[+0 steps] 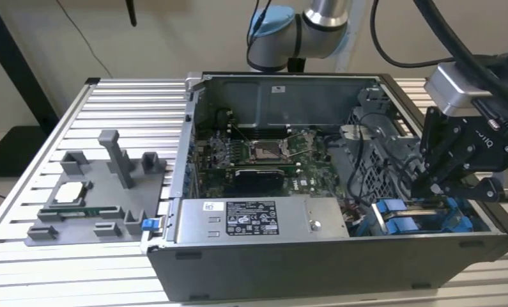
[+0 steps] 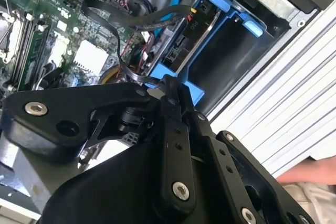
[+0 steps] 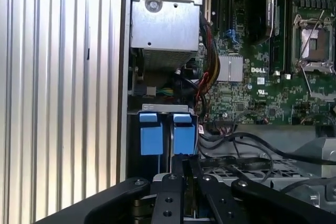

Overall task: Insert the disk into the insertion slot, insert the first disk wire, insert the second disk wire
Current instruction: 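Insert the second disk wire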

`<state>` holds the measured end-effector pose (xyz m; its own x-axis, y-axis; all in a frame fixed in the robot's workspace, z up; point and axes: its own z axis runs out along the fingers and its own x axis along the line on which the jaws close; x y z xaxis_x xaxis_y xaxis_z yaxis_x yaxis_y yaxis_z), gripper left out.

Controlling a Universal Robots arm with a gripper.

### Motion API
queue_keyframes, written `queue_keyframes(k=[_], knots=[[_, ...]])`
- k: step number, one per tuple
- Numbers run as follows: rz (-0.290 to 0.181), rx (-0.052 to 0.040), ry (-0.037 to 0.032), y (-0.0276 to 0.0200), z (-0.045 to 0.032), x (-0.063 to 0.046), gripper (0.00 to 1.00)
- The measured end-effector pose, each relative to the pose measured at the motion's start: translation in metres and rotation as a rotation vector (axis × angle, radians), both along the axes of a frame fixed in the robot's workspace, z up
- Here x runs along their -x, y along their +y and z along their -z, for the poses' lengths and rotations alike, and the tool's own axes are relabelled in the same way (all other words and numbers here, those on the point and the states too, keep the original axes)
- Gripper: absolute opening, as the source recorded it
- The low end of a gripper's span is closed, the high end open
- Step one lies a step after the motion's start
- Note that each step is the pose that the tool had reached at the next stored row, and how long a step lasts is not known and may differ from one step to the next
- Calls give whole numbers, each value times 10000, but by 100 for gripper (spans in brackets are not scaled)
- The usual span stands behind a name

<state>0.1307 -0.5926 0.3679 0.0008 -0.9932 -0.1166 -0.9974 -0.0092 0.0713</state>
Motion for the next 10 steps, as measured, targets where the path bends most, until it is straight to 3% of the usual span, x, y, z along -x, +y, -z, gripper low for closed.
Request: queue_keyframes(k=[10], knots=[[-108, -5, -253, 16, 70, -82, 0]])
